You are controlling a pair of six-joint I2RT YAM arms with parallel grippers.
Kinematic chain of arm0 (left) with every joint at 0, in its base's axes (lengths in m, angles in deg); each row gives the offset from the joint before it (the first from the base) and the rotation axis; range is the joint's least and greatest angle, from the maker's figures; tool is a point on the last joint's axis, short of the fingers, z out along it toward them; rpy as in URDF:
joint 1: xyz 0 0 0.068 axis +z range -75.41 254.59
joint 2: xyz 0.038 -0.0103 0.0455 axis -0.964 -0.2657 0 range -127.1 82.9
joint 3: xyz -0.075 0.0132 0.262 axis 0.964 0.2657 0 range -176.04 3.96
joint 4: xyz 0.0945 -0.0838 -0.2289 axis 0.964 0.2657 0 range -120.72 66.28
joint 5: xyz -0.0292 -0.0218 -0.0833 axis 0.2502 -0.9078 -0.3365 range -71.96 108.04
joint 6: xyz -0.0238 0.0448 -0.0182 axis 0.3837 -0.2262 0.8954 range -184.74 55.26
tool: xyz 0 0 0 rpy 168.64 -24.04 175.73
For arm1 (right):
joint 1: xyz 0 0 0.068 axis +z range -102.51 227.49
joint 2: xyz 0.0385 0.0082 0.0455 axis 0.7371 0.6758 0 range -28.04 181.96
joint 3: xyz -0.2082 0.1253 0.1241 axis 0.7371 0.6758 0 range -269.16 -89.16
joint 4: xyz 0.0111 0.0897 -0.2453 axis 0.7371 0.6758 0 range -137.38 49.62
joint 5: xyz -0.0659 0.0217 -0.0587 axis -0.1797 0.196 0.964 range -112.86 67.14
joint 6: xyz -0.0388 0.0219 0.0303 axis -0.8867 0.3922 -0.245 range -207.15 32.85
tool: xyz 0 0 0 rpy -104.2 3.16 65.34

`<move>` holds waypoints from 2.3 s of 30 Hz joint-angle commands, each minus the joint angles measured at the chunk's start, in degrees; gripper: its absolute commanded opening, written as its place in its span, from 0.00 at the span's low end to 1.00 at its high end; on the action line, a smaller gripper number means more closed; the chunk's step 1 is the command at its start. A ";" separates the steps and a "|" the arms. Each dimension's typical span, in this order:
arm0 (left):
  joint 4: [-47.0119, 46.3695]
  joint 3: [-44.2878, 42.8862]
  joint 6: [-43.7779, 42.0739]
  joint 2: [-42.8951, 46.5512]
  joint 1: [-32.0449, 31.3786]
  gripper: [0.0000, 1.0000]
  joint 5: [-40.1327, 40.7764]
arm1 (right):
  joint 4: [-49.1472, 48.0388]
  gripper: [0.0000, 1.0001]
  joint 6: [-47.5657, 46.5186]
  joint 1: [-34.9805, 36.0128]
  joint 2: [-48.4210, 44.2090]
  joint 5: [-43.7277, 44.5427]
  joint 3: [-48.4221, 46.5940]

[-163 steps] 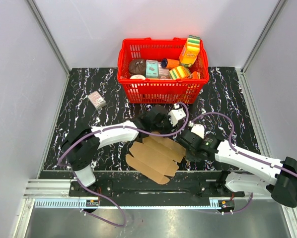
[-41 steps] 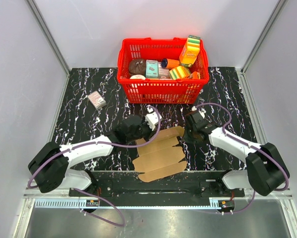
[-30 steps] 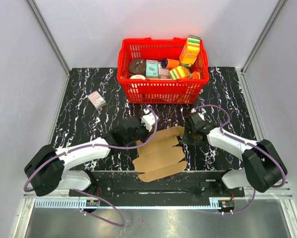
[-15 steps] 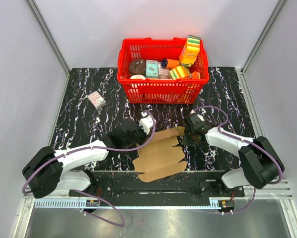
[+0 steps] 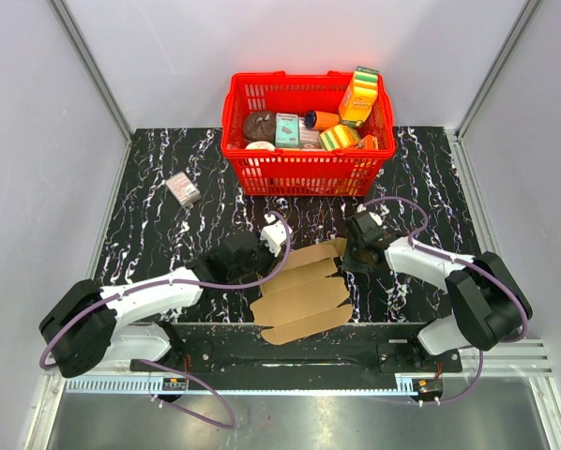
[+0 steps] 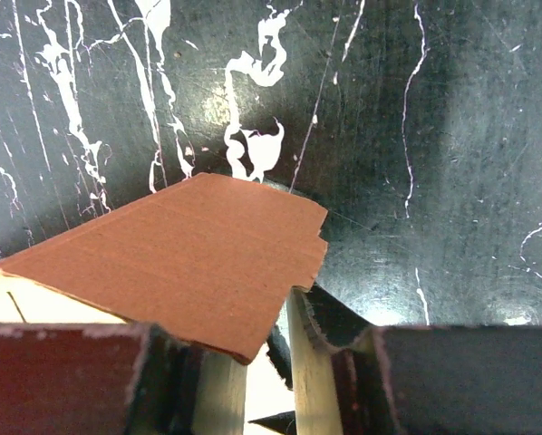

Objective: Fold the paper box

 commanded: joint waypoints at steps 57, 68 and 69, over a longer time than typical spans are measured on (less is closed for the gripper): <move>-1.26 -0.56 0.53 -2.05 -1.31 0.00 -0.37 | -18.83 0.21 -3.02 -0.48 -3.11 -24.72 4.61; -1.17 -0.56 0.53 -2.05 -1.40 0.00 -0.46 | -22.08 0.22 -2.41 -0.40 1.37 -27.63 4.35; -1.17 -0.56 0.53 -2.05 -1.40 0.00 -0.46 | -22.08 0.22 -2.58 -0.40 1.72 -27.80 4.17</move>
